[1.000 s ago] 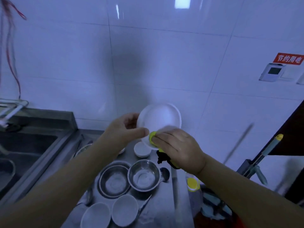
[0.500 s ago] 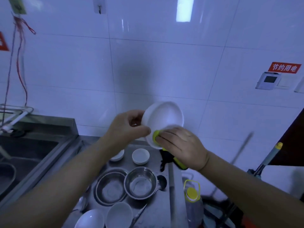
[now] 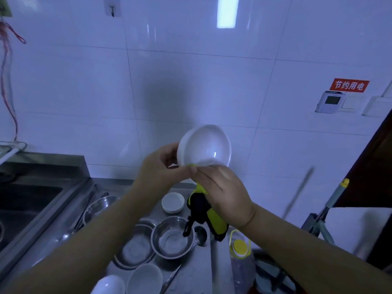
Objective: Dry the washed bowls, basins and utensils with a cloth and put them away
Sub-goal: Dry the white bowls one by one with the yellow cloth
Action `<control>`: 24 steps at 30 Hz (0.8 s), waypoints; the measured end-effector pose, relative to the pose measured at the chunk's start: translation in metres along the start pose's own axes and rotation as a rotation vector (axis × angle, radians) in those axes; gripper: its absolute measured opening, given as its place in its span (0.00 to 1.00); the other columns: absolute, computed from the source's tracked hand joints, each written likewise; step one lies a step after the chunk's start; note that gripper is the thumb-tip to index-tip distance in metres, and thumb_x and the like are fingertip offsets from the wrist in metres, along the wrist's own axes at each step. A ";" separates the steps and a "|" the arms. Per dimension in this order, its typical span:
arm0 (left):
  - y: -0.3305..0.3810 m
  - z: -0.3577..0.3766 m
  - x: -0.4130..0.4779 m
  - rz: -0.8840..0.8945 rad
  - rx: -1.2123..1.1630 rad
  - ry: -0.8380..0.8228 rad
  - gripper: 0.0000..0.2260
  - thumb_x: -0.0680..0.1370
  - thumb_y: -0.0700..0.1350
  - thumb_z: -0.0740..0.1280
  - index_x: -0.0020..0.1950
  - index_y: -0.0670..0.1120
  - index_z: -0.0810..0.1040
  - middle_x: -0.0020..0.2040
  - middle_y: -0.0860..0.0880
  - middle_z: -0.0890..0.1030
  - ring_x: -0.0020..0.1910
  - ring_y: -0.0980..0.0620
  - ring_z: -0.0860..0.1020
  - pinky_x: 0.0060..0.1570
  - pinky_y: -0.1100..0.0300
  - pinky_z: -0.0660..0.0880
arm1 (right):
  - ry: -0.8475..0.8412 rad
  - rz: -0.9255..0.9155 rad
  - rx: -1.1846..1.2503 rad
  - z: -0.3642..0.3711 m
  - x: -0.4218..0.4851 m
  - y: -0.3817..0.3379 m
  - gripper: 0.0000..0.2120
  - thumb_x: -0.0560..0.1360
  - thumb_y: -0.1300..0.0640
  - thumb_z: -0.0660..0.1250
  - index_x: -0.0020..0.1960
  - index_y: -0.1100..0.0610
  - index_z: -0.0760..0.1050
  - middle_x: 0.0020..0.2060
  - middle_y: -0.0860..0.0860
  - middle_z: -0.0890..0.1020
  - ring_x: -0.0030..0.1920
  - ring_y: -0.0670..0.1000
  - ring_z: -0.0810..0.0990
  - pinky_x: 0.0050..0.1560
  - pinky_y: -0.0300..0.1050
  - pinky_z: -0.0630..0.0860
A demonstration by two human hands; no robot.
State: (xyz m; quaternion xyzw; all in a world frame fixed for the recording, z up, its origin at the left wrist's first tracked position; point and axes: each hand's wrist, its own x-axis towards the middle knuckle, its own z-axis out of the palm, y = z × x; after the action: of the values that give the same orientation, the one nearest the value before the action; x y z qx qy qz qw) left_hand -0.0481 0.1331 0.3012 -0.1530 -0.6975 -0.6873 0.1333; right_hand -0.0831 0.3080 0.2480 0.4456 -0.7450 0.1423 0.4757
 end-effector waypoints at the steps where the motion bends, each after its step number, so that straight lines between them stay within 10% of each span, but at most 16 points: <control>1: 0.006 -0.005 0.003 -0.003 0.061 -0.038 0.18 0.61 0.44 0.75 0.49 0.55 0.81 0.44 0.52 0.85 0.45 0.52 0.82 0.44 0.61 0.79 | -0.042 -0.106 -0.039 -0.004 -0.001 0.012 0.12 0.81 0.64 0.58 0.63 0.62 0.73 0.55 0.57 0.80 0.52 0.56 0.77 0.57 0.48 0.74; 5: 0.022 -0.015 0.016 -0.020 0.125 -0.113 0.15 0.62 0.44 0.76 0.46 0.57 0.83 0.44 0.51 0.85 0.44 0.52 0.83 0.43 0.60 0.79 | -0.127 -0.380 -0.138 -0.023 0.011 0.045 0.10 0.79 0.66 0.61 0.57 0.65 0.77 0.52 0.58 0.82 0.51 0.58 0.79 0.57 0.51 0.75; 9: 0.004 0.001 0.007 -0.046 -0.174 -0.009 0.26 0.60 0.44 0.76 0.57 0.46 0.77 0.49 0.49 0.85 0.48 0.54 0.82 0.44 0.65 0.77 | -0.053 -0.147 -0.111 -0.023 0.016 0.031 0.10 0.77 0.66 0.64 0.57 0.64 0.80 0.53 0.57 0.82 0.51 0.58 0.79 0.57 0.49 0.74; 15: -0.002 0.012 -0.002 -0.045 -0.157 0.031 0.15 0.64 0.39 0.72 0.50 0.46 0.81 0.42 0.49 0.85 0.43 0.54 0.83 0.40 0.66 0.77 | -0.003 0.063 0.072 -0.016 0.011 -0.002 0.15 0.82 0.63 0.53 0.65 0.58 0.71 0.55 0.54 0.81 0.53 0.54 0.77 0.59 0.43 0.72; 24: 0.019 -0.015 0.012 -0.085 0.111 -0.107 0.16 0.61 0.50 0.73 0.47 0.48 0.81 0.40 0.50 0.84 0.38 0.57 0.81 0.38 0.69 0.76 | -0.141 -0.290 -0.138 -0.030 0.012 0.039 0.11 0.79 0.66 0.60 0.53 0.65 0.81 0.50 0.58 0.82 0.50 0.58 0.79 0.58 0.49 0.73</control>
State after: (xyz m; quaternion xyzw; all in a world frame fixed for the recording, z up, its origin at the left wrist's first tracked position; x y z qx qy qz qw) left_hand -0.0522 0.1186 0.3240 -0.1523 -0.7464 -0.6435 0.0749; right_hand -0.0985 0.3428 0.2813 0.5236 -0.7123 -0.0109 0.4672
